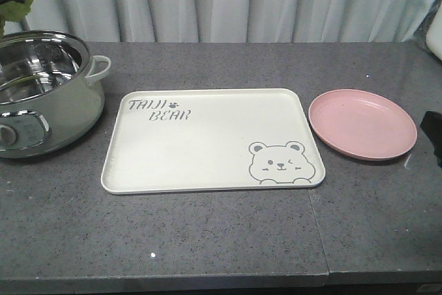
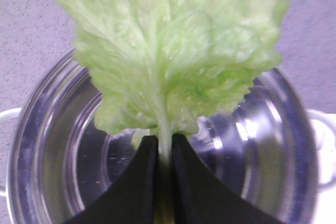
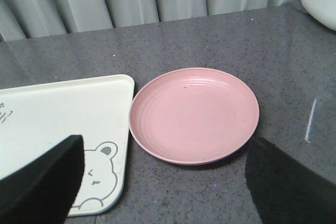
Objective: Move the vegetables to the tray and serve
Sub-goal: 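Lift the lettuce leaf out and pass it to the right gripper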
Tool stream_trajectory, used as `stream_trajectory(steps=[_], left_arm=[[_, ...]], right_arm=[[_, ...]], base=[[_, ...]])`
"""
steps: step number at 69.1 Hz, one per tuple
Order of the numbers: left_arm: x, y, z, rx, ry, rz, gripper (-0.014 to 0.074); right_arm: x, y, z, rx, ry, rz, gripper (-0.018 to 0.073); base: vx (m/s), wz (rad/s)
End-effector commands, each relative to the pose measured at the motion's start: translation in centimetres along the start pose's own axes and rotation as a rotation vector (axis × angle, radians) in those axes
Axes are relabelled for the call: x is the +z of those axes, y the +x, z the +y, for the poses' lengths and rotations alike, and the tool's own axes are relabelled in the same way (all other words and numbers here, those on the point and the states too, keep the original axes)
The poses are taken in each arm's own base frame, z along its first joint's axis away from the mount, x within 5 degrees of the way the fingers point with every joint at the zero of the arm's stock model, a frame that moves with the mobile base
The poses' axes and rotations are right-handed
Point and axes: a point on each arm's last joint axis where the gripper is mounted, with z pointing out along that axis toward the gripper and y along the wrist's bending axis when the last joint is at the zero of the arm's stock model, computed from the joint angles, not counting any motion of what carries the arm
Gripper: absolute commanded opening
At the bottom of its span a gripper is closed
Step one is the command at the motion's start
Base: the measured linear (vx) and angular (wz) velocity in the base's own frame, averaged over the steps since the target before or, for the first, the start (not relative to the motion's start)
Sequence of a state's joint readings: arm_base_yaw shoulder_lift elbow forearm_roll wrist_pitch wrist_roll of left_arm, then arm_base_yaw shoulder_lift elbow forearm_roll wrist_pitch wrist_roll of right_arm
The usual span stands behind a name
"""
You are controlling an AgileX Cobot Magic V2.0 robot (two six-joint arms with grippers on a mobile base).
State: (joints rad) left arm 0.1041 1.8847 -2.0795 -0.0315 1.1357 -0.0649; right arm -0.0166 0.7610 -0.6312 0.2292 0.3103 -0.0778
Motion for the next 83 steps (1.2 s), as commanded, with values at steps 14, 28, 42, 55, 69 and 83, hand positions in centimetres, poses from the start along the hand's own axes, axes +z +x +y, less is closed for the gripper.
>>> stream_trajectory(steps=[14, 28, 42, 55, 69, 83], left_arm=[[-7.6, -0.9, -3.7, 0.022, 0.291, -0.179, -0.0007], [-8.2, -0.2, -8.0, 0.075, 0.489, -0.156, -0.0007], [-9.2, 1.3, -13.0, 0.21, 0.61, -0.139, -0.0007], [-10.2, 2.8, -16.9, 0.312, 0.689, -0.131, -0.0006], [-11.3, 4.3, -19.9, 0.382, 0.757, -0.131, -0.0006], [-12.1, 5.3, -21.9, 0.422, 0.803, -0.126, -0.0006]], right_arm=[[0.7, -6.8, 2.3, -0.012, -0.116, -0.153, 0.0594], [3.7, -10.4, 6.1, -0.009, -0.316, -0.137, 0.058], [7.9, -12.0, 9.5, 0.082, -0.536, -0.078, 0.0577], [11.1, -12.3, 11.6, 0.219, -0.774, -0.056, 0.0577], [13.1, -12.1, 12.3, 0.318, -0.886, -0.073, 0.0577], [13.6, -11.9, 12.5, 0.318, -0.91, -0.057, 0.0577]], base=[[0.0, 0.0], [0.0, 0.0], [0.0, 0.0], [0.0, 0.0], [0.0, 0.0], [0.0, 0.0]])
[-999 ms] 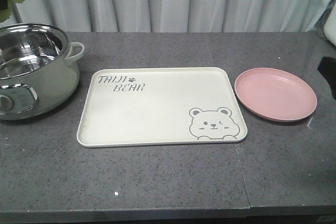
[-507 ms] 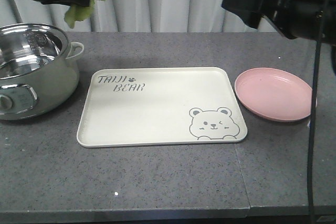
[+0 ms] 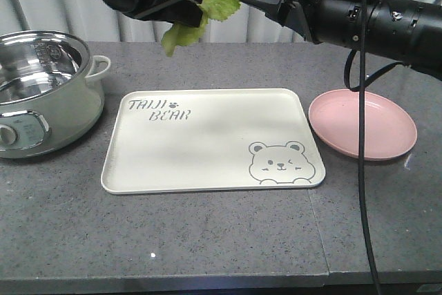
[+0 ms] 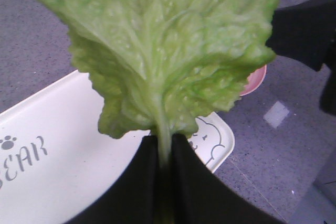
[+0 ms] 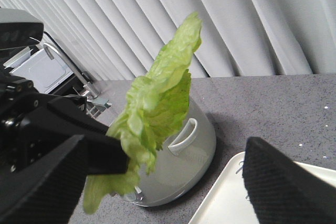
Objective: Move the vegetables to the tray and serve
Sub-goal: 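Lift the lettuce leaf out and pass it to the right gripper, then carry the leaf with the right gripper over the pink plate and lower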
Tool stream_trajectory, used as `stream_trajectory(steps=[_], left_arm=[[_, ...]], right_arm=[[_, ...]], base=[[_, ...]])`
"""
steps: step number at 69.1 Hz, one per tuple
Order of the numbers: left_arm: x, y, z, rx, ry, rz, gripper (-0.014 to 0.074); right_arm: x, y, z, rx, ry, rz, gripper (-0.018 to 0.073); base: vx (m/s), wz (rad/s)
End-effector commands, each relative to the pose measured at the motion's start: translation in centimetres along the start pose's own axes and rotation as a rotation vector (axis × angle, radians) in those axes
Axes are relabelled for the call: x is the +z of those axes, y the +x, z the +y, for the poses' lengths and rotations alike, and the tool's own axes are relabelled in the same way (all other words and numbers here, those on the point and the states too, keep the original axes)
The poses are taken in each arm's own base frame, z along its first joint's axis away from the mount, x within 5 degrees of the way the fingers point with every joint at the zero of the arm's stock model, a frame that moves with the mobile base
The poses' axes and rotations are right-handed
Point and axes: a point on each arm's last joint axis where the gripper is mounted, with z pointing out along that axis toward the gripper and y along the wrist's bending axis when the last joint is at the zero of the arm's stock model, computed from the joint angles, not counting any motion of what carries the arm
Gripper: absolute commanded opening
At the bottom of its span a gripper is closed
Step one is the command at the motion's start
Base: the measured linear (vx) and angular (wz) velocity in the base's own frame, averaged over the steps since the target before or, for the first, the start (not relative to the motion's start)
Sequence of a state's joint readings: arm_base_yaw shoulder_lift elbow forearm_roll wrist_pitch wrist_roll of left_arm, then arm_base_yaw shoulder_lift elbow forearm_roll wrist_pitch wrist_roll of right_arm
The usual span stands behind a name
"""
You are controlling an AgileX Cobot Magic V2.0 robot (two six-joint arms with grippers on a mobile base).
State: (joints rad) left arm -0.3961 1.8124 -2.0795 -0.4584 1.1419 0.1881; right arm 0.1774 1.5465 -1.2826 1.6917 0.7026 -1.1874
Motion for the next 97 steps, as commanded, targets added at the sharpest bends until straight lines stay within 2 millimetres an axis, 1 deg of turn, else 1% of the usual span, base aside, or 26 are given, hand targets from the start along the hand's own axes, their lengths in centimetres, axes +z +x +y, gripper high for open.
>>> stream_trajectory(steps=[1, 23, 30, 37, 44, 45, 51, 52, 53, 58, 65, 69, 72, 79, 86, 91, 97], left_arm=[[-2.9, -1.3, -2.6, 0.035, 0.044, -0.14, -0.0006], [-2.2, -1.2, -5.2, 0.075, 0.097, -0.145, -0.0006], [-2.1, -1.2, -5.5, 0.081, 0.104, -0.146, -0.0006], [-2.0, -1.1, -5.6, 0.081, 0.107, -0.137, -0.0006], [-2.0, -0.9, -5.6, 0.082, 0.108, -0.117, -0.0006], [-2.0, -0.9, -5.6, 0.082, 0.109, -0.113, -0.0006], [-2.0, -0.8, -5.6, 0.083, 0.11, -0.106, -0.0001], [-2.0, -0.8, -5.6, 0.083, 0.11, -0.106, 0.0003], [-2.0, -0.8, -5.6, 0.083, 0.11, -0.106, 0.0006], [-2.0, -0.9, -5.6, 0.083, 0.109, -0.111, 0.0031], [-2.0, -1.0, -5.6, 0.082, 0.108, -0.121, 0.0109], [-2.0, -1.0, -5.6, 0.082, 0.107, -0.124, 0.018], [-2.1, -1.0, -5.6, 0.082, 0.107, -0.125, 0.0239], [-2.1, -1.0, -5.6, 0.082, 0.108, -0.12, 0.041], [-2.1, -0.8, -5.6, 0.083, 0.11, -0.107, 0.0542], [-2.1, -0.7, -5.6, 0.084, 0.109, -0.095, 0.06], [-2.2, -0.6, -5.5, 0.093, 0.097, -0.083, 0.0615]], right_arm=[[-0.9, -2.3, 2.1, 0.035, -0.077, -0.115, 0.0577], [-0.9, -2.3, 2.2, 0.036, -0.08, -0.113, 0.0577], [-0.9, -2.2, 2.2, 0.035, -0.09, -0.11, 0.0541], [-0.9, -2.2, 2.2, 0.035, -0.089, -0.11, 0.043], [-0.9, -2.2, 2.2, 0.032, -0.089, -0.11, 0.0242], [-0.9, -2.2, 2.2, 0.032, -0.089, -0.11, 0.02], [-0.9, -2.2, 2.2, 0.031, -0.09, -0.11, 0.0036], [-0.9, -2.2, 2.2, 0.03, -0.09, -0.11, -0.0002], [-0.9, -2.2, 2.3, 0.03, -0.091, -0.11, -0.0017], [-0.9, -2.2, 2.3, 0.03, -0.092, -0.109, -0.0012], [-0.9, -2.2, 2.3, 0.028, -0.099, -0.106, -0.001], [-0.9, -2.2, 2.3, 0.026, -0.1, -0.106, -0.001], [-0.9, -2.2, 2.4, 0.026, -0.101, -0.105, -0.001], [-0.9, -2.2, 2.4, 0.026, -0.101, -0.105, -0.001], [-0.9, -2.2, 2.4, 0.021, -0.101, -0.105, -0.0008], [-1.1, -2.4, 2.3, 0.001, -0.096, -0.114, -0.0007], [-2.1, -3.2, 2.1, -0.038, -0.071, -0.144, -0.0006]], base=[[0.0, 0.0], [0.0, 0.0], [0.0, 0.0], [0.0, 0.0], [0.0, 0.0], [0.0, 0.0], [0.0, 0.0], [0.0, 0.0], [0.0, 0.0], [0.0, 0.0], [0.0, 0.0], [0.0, 0.0], [0.0, 0.0], [0.0, 0.0], [0.0, 0.0], [0.0, 0.0], [0.0, 0.0]])
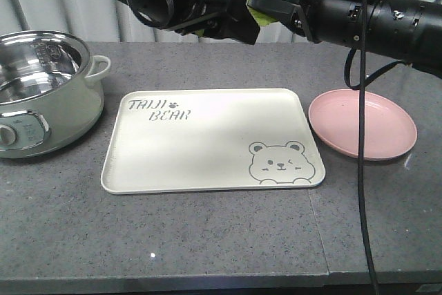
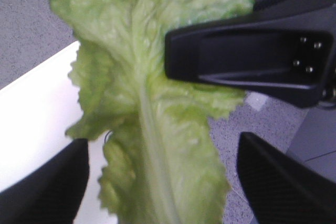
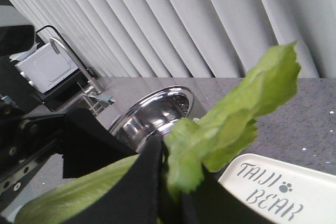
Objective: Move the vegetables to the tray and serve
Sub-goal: 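Carry the leaf with the right gripper over the pink plate and lower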
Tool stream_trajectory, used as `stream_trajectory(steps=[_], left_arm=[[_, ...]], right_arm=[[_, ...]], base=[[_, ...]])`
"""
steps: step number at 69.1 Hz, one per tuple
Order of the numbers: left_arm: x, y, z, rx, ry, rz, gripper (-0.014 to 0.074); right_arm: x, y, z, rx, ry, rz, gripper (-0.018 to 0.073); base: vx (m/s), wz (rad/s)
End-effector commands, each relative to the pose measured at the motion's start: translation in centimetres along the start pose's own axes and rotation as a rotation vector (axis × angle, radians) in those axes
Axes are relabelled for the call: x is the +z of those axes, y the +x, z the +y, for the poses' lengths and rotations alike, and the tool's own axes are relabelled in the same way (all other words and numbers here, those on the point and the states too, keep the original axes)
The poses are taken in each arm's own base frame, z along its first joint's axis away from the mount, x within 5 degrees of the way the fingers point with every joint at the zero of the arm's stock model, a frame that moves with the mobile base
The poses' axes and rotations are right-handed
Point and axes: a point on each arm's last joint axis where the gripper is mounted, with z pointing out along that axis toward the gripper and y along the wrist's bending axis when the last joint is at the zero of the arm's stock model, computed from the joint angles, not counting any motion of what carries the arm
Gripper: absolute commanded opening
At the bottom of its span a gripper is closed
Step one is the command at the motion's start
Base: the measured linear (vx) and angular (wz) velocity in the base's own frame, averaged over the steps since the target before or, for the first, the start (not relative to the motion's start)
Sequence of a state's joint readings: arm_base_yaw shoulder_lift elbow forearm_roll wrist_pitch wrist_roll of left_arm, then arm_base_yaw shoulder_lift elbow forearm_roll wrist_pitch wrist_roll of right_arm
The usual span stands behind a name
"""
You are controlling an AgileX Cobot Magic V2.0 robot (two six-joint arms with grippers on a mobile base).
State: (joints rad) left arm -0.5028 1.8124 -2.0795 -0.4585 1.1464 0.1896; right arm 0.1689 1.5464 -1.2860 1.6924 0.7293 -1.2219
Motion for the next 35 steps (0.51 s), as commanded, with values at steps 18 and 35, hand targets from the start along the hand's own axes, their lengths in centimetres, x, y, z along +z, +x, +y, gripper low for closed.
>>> stream_trajectory(steps=[18, 35], left_arm=[[-4.6, -1.0, -1.1, 0.089, -0.11, -0.111, 0.0563], [-4.7, -0.4, 0.0, 0.134, -0.228, -0.039, 0.0499]], right_arm=[[-7.4, -6.2, -1.7, 0.002, 0.082, -0.25, -0.0006], [-10.5, -5.9, -6.2, -0.019, 0.284, -0.147, -0.0006]], base=[[0.0, 0.0], [0.0, 0.0]])
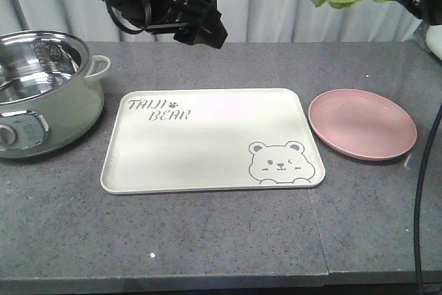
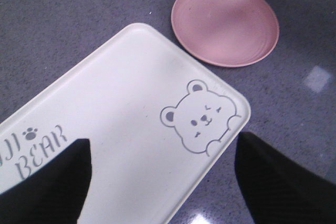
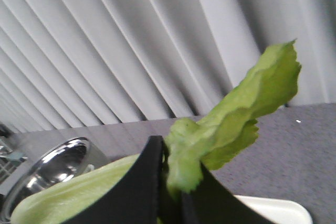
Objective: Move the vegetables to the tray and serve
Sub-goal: 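Carry the leaf with the right gripper over the pink plate and lower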
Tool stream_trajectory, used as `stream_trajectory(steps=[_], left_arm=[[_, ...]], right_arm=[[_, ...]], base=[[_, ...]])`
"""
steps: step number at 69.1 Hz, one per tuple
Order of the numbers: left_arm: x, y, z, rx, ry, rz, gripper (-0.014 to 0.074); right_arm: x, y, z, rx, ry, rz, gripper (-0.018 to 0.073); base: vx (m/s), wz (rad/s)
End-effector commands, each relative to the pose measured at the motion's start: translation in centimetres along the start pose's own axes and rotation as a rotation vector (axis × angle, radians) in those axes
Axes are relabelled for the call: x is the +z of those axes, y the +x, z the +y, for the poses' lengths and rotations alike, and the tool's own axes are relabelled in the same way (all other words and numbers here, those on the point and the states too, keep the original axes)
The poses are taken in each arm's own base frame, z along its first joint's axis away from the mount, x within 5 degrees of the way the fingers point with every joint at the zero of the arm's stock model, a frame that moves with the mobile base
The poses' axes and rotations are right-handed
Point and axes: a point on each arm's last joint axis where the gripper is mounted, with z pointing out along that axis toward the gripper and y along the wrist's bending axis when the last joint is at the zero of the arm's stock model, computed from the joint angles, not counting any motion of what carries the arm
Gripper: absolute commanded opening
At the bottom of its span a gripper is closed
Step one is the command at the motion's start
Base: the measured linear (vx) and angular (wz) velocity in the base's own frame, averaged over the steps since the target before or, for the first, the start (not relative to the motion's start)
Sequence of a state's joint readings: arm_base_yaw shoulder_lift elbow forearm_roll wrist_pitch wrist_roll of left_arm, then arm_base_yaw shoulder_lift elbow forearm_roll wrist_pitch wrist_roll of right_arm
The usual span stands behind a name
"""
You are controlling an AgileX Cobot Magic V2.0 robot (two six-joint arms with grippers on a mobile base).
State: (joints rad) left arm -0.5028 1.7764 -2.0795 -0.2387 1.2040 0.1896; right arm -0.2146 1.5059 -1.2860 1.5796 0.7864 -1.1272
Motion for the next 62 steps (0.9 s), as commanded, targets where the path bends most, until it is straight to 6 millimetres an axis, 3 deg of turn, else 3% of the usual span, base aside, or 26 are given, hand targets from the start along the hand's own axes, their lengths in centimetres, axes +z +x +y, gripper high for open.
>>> stream_trajectory(steps=[1, 34, 50, 62], left_arm=[[-3.0, -0.8, -0.3, 0.029, -0.05, -0.098, 0.0496], [-3.1, -0.4, 0.3, 0.03, -0.114, -0.045, 0.0444], [-3.1, -0.3, 0.2, 0.029, -0.113, -0.038, 0.0444], [-3.1, -0.3, 0.2, 0.029, -0.112, -0.038, 0.0444]], right_arm=[[-0.9, -1.2, 0.2, -0.028, 0.001, -0.012, -0.0006], [4.2, 5.0, -10.1, 0.037, 0.183, 0.182, 0.0001], [5.0, 6.5, -12.5, 0.016, 0.265, 0.209, 0.0031], [5.2, 7.9, -13.3, 0.019, 0.268, 0.29, 0.0158]], base=[[0.0, 0.0], [0.0, 0.0], [0.0, 0.0], [0.0, 0.0]])
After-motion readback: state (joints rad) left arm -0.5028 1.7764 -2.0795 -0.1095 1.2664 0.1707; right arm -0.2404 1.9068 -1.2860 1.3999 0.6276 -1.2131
